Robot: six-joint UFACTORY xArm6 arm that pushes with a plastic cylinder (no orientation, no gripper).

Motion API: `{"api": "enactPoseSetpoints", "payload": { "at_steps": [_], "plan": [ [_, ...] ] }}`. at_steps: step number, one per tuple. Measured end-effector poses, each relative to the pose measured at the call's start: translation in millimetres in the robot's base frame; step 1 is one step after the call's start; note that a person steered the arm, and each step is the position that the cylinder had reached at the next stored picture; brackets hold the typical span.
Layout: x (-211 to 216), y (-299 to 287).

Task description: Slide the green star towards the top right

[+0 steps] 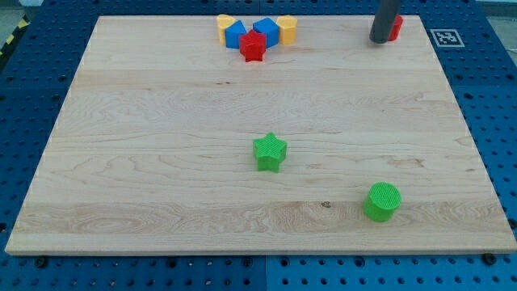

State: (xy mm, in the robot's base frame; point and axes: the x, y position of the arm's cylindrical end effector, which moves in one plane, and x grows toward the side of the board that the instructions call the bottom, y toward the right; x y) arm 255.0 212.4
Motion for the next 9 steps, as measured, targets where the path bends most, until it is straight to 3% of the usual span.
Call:
{"api": "enactPoseSetpoints", "payload": {
  "at_steps": [2,3,6,7,9],
  "plan": [
    [-12.3,20.5],
    [3.0,5.8],
    [128.9,-132.4],
    [151.0,-165.9],
    [155.1,-166.3]
  ]
}}
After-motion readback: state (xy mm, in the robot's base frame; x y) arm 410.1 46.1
